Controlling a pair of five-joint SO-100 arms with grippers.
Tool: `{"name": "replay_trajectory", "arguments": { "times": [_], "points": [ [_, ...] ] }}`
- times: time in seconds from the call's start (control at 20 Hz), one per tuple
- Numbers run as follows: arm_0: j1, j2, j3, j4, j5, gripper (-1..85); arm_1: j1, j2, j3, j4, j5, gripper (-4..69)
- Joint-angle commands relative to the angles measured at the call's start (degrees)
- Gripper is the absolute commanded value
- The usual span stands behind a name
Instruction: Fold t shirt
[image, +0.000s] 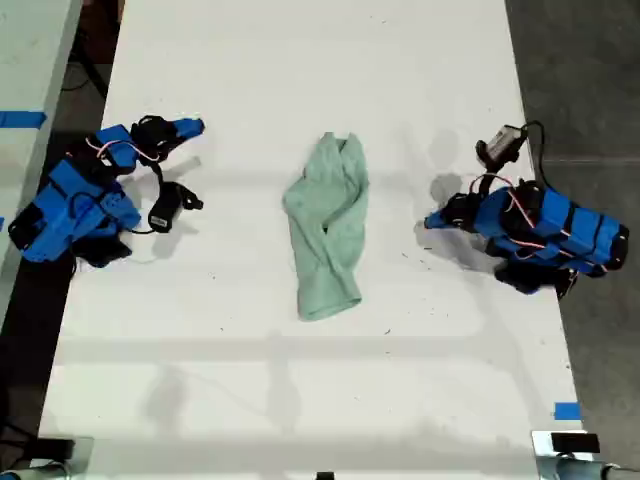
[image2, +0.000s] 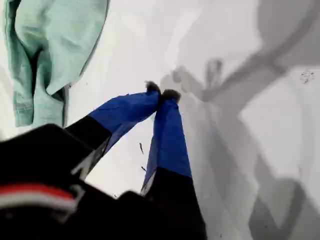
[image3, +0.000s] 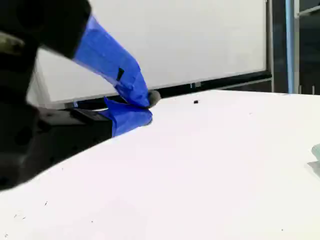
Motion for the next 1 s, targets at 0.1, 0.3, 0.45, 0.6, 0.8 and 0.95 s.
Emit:
{"name": "replay_trajectory", "arguments": {
  "times": [0.1,0.3,0.45,0.6,0.8,0.95],
  "points": [
    [2.6,0.7,1.8,3.3,-4.4,-0.4,1.2,0.5,1.1,2.4,4.0,1.8],
    [5.8,0.7,-2.0,4.8,-11.1,-0.4,-2.3,-0.9,-3.1,6.4,8.4,1.7],
    [10.7,-6.7,-14.7,12.7,-19.3,-0.4,-9.8,-7.8,-10.2,6.4,19.0,1.6],
    [18.4,-24.5,-27.4,10.1,-25.0,-0.4,-15.9,-22.8,-23.7,5.4,23.0,1.5],
    [29.7,-52.5,-43.2,0.7,-28.7,-0.4,-24.2,-46.4,-41.0,-0.2,25.8,1.5],
    [36.8,-70.3,-56.5,1.4,-31.4,-0.4,-28.5,-62.9,-53.5,-1.8,27.1,1.4]
  ]
}}
